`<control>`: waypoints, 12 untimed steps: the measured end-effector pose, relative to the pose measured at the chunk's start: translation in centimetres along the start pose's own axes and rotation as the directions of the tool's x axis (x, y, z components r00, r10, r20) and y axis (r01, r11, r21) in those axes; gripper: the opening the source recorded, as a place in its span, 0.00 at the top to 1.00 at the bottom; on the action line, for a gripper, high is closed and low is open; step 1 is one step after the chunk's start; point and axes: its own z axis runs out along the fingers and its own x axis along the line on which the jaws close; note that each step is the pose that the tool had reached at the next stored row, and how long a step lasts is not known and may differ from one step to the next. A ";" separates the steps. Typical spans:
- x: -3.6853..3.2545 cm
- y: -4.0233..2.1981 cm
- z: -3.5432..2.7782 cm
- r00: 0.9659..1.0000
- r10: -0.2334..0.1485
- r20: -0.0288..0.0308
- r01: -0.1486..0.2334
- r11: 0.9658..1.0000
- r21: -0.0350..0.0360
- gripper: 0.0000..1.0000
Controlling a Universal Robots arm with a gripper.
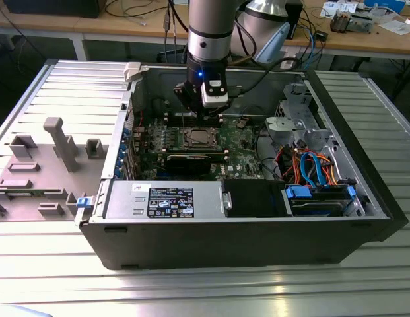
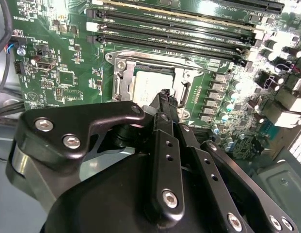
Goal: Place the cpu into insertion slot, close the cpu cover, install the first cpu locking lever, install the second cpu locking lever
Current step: 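Install the first cpu locking lever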
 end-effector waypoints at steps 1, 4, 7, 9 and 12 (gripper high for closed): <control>0.00 0.00 0.00 1.000 -0.014 0.001 0.014 1.000 0.000 0.89; 0.00 -0.01 0.02 0.999 -0.035 0.003 0.035 0.999 0.000 0.89; 0.01 -0.02 0.03 0.998 -0.062 0.008 0.062 0.998 -0.001 0.89; 0.02 -0.03 0.04 0.996 -0.092 0.008 0.092 0.996 0.000 0.89; 0.02 -0.03 0.07 0.991 -0.133 0.007 0.133 0.991 0.001 0.89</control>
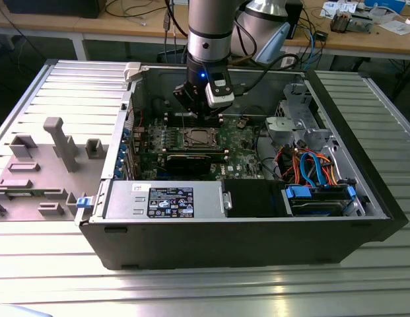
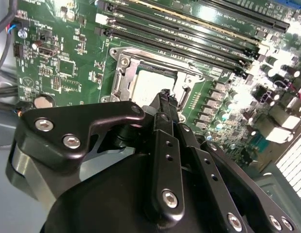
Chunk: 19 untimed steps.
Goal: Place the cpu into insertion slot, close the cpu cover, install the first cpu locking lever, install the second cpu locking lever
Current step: 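Install the first cpu locking lever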
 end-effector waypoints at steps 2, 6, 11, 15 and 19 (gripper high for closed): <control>0.01 0.00 0.00 1.000 -0.008 0.000 0.008 1.000 0.000 0.89; 0.01 0.00 0.00 1.000 -0.008 0.000 0.008 1.000 0.000 0.89; 0.01 0.00 0.01 1.000 -0.008 0.000 0.008 1.000 0.000 0.89; 0.01 0.00 0.01 1.000 -0.013 0.000 0.013 1.000 0.000 0.89; 0.02 0.00 0.00 1.000 -0.026 -0.001 0.026 1.000 0.000 0.89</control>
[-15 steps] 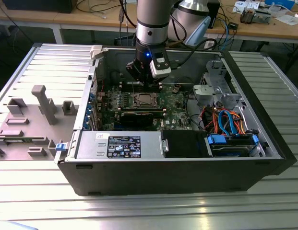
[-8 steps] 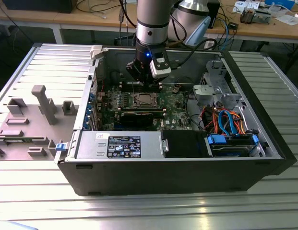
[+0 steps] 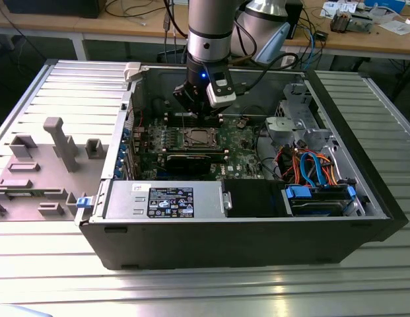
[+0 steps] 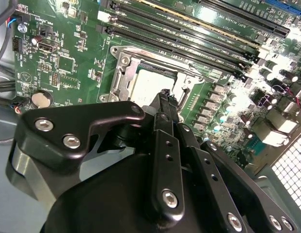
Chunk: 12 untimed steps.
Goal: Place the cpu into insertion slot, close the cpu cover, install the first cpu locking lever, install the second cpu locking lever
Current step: 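Install the first cpu locking lever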
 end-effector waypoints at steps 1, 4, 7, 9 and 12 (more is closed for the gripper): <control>0.00 0.00 0.00 1.000 -0.002 0.000 0.002 1.000 0.000 0.89; 0.00 0.01 0.00 1.000 -0.007 0.000 0.007 1.000 0.000 0.89; 0.01 0.01 0.00 1.000 -0.009 0.000 0.009 1.000 0.000 0.89; 0.01 0.01 0.00 1.000 -0.011 0.000 0.011 1.000 0.000 0.89; 0.01 0.01 0.00 1.000 -0.013 0.000 0.013 1.000 0.000 0.89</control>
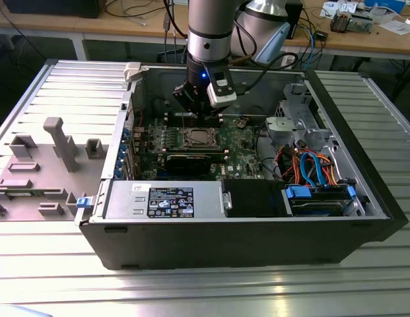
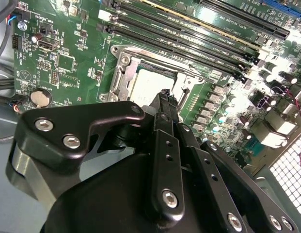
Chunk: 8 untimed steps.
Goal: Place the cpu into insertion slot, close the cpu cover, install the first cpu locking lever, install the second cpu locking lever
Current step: 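Install the first cpu locking lever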
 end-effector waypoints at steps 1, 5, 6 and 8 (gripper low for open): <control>0.00 0.00 0.00 1.000 -0.001 0.000 0.001 1.000 0.000 0.89; 0.00 0.00 0.00 1.000 -0.004 0.000 0.004 1.000 0.000 0.89; 0.00 0.00 0.00 1.000 -0.005 0.000 0.005 1.000 0.000 0.89; 0.00 0.00 0.00 1.000 -0.007 0.000 0.007 1.000 0.000 0.89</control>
